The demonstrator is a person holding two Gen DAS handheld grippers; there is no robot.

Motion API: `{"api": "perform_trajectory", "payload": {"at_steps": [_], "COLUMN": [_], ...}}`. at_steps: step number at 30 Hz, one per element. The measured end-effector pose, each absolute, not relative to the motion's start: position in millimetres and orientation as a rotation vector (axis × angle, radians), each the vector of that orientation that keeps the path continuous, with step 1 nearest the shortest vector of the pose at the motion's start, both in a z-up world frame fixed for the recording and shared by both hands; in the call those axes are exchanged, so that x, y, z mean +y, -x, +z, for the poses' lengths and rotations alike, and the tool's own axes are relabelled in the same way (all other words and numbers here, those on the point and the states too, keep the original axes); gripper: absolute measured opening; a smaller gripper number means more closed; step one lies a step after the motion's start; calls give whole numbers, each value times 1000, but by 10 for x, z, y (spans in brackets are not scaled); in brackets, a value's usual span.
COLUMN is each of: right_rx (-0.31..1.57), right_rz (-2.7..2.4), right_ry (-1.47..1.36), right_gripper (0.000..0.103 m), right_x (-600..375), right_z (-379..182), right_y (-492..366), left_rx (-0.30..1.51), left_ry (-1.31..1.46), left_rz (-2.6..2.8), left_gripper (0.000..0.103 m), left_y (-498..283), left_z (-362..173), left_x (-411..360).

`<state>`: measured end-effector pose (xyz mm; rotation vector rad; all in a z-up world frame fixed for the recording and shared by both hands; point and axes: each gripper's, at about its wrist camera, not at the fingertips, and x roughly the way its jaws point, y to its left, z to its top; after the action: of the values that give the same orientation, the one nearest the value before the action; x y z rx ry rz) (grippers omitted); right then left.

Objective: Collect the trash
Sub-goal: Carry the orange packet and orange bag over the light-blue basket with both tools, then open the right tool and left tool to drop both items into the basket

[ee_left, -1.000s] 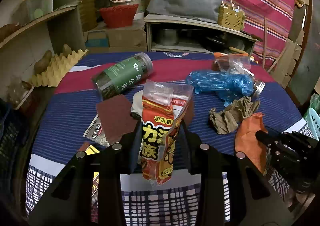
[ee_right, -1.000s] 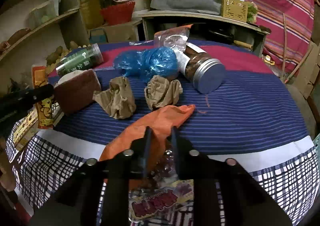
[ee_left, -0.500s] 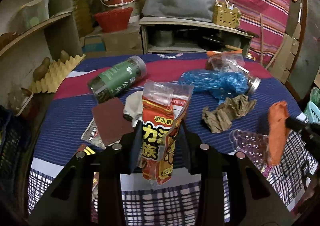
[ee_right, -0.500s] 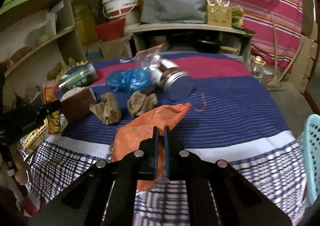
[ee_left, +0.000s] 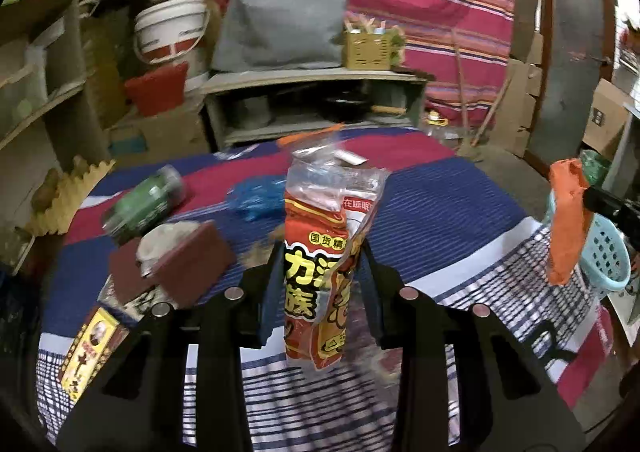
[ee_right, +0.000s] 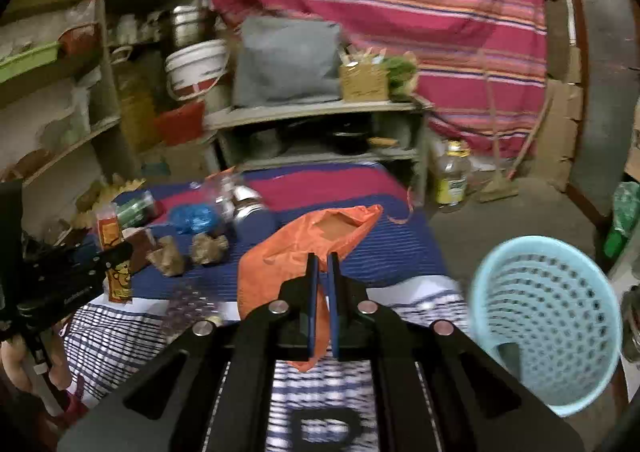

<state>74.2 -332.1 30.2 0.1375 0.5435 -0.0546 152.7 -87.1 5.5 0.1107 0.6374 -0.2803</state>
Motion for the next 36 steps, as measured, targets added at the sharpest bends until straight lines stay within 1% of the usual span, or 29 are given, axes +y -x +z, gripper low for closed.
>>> {"api": "perform_trajectory", "payload": {"at_steps": [7,16,27,36], "right_rx": [501,497,498,500], "right_rz": [-193,-312,-386,-424], "right_ry": [-108,-195,-223,-253], "right_gripper": [5,5,5,5], "right_x": [-3936,-4689,-5214,-5567], "right_z": [342,163,37,-13], "right_y": [-353,-92,17,66], "left_rx": [618,615,595,578], "left_ry": [-136,-160,-226,-262], "left_rz": [-372,-490,-616,-669], "left_gripper": [35,35,35,35], "left_y": [-1426,-1292,-1105,-1080], "left_z": [55,-1,-48,-80], "left_x": [-1529,-2446,-3568,-4165]}}
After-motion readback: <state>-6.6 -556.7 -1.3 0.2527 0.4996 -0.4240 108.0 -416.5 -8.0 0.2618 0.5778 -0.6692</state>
